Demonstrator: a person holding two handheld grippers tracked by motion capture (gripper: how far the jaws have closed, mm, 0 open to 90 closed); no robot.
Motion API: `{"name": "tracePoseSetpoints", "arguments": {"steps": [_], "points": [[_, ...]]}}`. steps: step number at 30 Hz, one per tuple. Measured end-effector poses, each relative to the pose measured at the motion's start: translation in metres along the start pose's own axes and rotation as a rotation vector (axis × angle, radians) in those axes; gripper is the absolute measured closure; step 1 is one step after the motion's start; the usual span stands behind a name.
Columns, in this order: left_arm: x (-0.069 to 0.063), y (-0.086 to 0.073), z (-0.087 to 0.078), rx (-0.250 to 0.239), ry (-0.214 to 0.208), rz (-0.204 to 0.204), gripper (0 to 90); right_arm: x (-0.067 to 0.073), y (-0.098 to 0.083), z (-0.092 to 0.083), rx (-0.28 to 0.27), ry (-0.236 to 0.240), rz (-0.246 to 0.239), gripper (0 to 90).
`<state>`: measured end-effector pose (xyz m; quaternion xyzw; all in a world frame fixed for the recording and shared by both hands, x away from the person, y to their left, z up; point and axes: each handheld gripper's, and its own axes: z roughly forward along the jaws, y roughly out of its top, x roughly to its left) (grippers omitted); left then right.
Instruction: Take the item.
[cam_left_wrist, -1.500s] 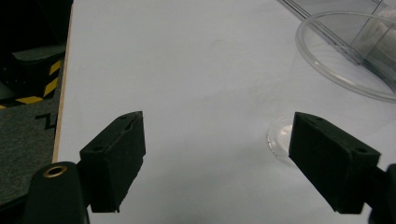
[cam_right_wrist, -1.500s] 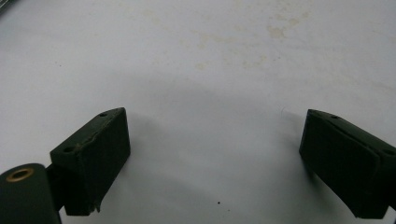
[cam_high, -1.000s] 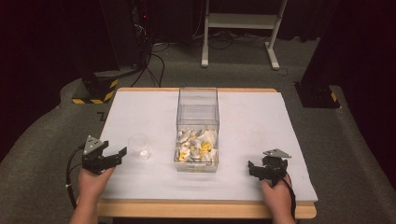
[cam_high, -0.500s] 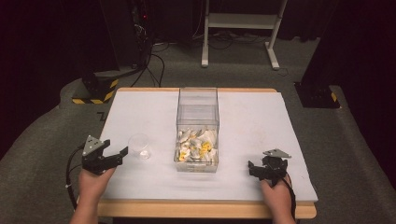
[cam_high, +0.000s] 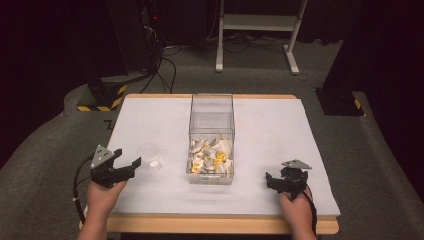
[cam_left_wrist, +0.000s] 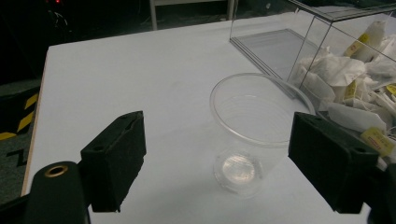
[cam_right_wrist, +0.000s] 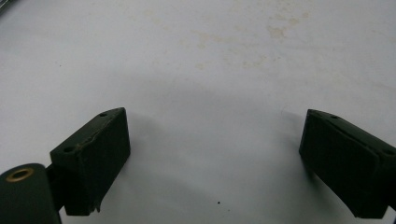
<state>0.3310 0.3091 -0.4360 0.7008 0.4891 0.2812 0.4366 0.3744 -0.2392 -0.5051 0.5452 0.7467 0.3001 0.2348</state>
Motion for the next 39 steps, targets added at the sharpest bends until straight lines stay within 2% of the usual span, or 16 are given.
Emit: {"name": "tracePoseSetpoints", "arguments": {"steps": [17,39], "points": [[-0.017,0.005,0.001,-0.022,-0.058,0.014,19.8,0.000,0.000,0.000,0.000,0.000,0.000,8.5],[-0.046,0.012,0.010,-0.031,-0.152,0.046,20.2,0.000,0.000,0.000,0.001,0.001,0.001,8.5]]}}
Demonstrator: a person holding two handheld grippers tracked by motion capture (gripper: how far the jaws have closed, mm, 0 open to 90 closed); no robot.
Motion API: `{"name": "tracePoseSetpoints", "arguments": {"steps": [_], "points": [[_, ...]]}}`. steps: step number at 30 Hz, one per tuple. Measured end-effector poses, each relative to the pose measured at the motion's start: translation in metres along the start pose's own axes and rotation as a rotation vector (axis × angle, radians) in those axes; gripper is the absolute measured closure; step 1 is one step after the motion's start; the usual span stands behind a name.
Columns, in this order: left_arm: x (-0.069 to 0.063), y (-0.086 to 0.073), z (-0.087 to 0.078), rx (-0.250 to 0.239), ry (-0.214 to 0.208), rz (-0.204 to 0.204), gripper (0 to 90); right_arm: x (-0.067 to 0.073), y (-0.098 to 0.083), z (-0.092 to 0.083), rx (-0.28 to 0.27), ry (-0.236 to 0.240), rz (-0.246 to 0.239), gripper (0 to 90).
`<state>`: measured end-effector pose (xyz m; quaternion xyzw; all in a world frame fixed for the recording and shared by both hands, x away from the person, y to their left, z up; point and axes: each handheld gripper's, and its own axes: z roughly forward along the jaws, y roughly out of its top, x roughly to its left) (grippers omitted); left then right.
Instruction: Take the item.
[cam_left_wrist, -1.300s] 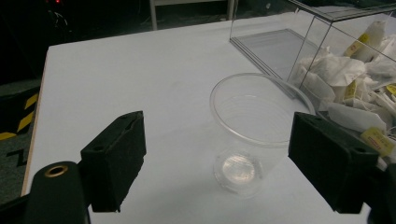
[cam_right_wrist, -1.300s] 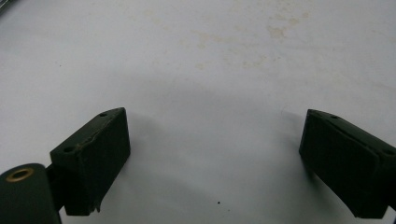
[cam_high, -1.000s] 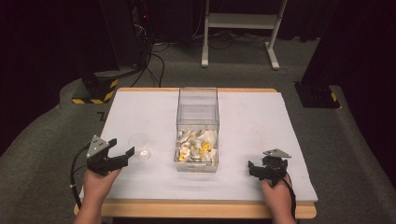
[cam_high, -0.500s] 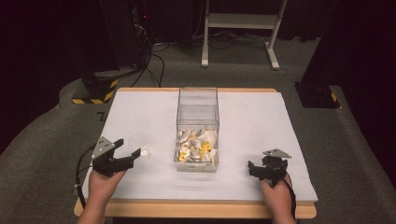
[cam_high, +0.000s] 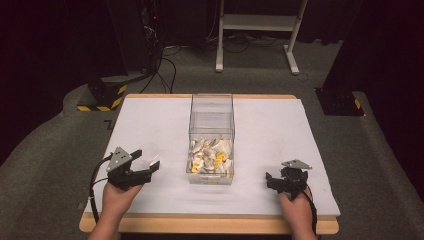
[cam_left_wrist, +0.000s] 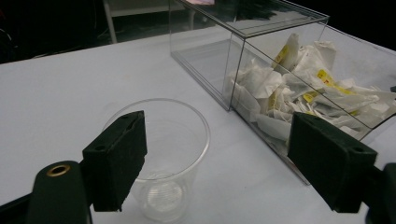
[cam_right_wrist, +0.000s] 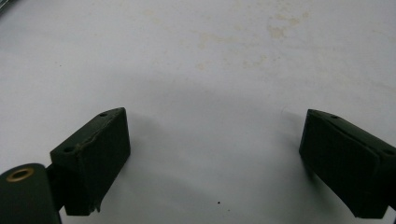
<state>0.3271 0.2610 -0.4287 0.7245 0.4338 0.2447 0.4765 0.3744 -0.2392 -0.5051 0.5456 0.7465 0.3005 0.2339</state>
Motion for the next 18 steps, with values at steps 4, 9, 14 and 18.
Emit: {"name": "tracePoseSetpoints", "arguments": {"steps": [4,9,14,18], "points": [[-0.005,0.001,0.003,0.000,-0.015,0.006,20.4,0.000,0.000,0.000,0.000,-0.001,-0.001,8.5],[-0.011,0.003,0.007,0.003,-0.037,0.016,20.5,0.000,0.000,0.000,0.000,-0.001,-0.001,8.5],[-0.016,0.004,0.012,0.007,-0.058,0.021,20.5,0.000,0.000,0.000,0.000,0.000,0.000,8.5],[-0.021,0.005,0.016,0.010,-0.079,0.024,20.6,0.000,0.000,0.000,0.000,0.000,0.000,8.5]]}}
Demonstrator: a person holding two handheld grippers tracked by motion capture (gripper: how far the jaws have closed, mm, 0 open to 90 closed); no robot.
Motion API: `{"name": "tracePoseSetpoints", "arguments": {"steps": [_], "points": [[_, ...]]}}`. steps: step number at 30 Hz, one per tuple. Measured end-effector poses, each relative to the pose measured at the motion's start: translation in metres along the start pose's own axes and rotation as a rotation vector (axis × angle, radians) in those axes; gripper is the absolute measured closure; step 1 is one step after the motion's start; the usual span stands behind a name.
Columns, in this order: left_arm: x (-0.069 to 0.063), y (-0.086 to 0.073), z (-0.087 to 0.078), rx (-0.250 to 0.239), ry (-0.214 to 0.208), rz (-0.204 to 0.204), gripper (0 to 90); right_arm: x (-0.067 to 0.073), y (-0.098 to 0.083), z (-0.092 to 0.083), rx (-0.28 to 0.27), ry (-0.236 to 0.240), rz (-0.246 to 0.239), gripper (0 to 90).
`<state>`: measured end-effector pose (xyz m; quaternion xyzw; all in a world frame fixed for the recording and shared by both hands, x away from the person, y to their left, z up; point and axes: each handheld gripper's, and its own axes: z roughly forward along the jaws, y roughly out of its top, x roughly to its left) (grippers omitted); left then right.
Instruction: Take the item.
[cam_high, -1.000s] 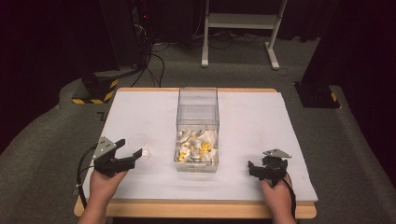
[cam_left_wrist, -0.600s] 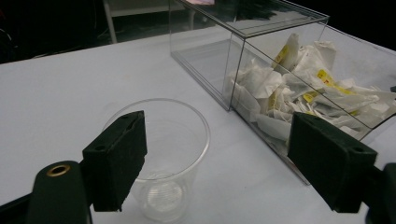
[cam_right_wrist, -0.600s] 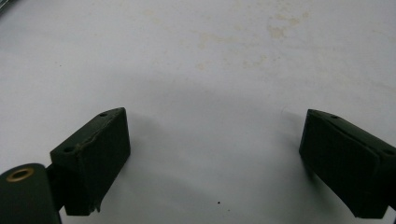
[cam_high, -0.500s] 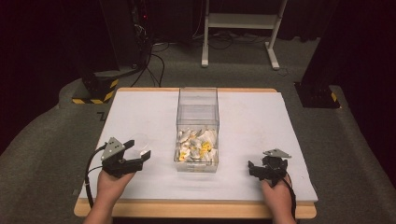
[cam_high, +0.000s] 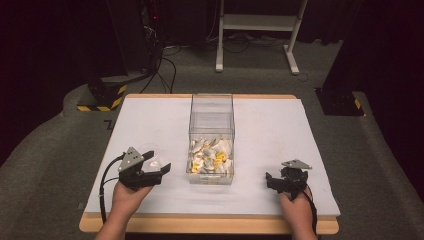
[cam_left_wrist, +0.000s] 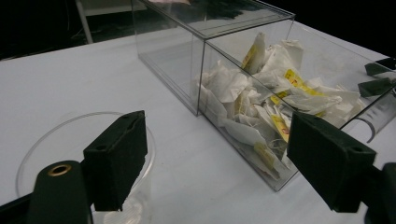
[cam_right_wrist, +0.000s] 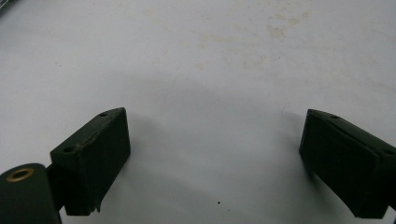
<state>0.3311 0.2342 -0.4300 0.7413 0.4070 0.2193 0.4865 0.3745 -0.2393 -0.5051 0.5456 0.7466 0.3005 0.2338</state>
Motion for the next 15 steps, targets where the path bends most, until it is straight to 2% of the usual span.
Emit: {"name": "tracePoseSetpoints", "arguments": {"steps": [9,15], "points": [[-0.014,0.008,0.011,-0.001,-0.058,0.007,21.3,0.000,0.000,0.000,0.000,0.001,0.000,8.5],[-0.020,0.013,0.018,0.000,-0.081,0.018,21.6,0.000,0.000,0.000,0.000,0.001,0.000,8.6]]}}
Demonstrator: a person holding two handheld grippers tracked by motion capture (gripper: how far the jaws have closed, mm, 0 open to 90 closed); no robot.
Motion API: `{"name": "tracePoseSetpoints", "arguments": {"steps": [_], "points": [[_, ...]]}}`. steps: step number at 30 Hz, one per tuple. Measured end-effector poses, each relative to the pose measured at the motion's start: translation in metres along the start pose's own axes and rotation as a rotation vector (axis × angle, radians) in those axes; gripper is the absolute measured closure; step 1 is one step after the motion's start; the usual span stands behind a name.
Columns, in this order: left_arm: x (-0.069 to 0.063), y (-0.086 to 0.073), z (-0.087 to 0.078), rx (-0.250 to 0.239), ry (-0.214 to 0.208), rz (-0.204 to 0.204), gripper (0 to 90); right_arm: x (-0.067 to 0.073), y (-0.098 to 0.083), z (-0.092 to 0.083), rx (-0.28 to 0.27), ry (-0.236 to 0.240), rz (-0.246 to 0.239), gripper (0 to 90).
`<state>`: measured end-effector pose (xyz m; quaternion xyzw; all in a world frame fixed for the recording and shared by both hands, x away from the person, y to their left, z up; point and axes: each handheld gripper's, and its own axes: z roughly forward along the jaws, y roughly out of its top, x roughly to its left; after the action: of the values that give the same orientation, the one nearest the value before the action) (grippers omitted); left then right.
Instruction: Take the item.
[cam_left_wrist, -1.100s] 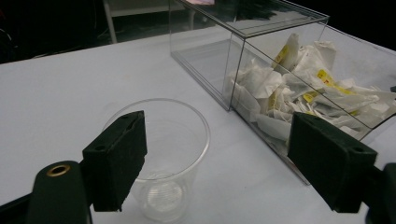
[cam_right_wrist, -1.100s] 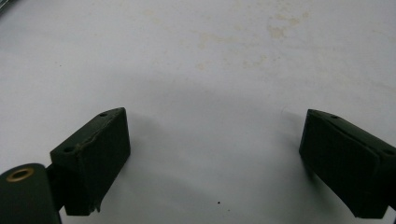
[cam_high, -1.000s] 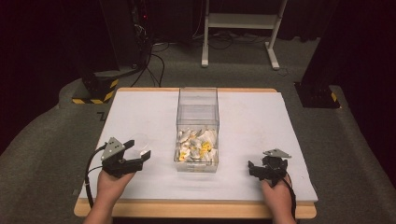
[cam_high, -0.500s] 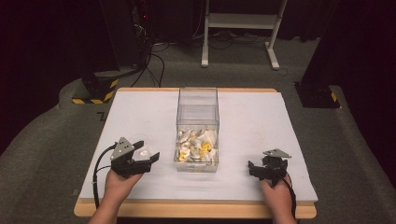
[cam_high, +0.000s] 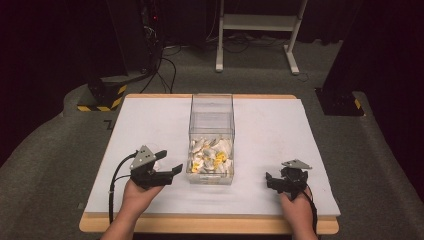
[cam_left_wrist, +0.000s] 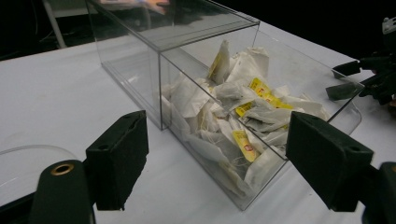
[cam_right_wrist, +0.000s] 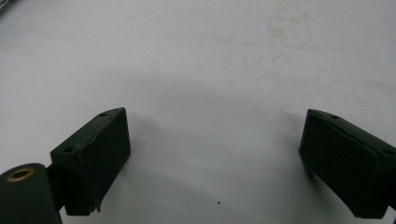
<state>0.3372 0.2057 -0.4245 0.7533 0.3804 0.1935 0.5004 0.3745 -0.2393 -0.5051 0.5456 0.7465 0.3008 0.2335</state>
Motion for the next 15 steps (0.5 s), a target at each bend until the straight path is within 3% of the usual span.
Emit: {"name": "tracePoseSetpoints", "arguments": {"steps": [15], "points": [[-0.013,0.018,0.020,0.016,-0.078,0.045,26.6,0.000,0.000,0.000,0.000,0.000,0.000,8.6]]}}
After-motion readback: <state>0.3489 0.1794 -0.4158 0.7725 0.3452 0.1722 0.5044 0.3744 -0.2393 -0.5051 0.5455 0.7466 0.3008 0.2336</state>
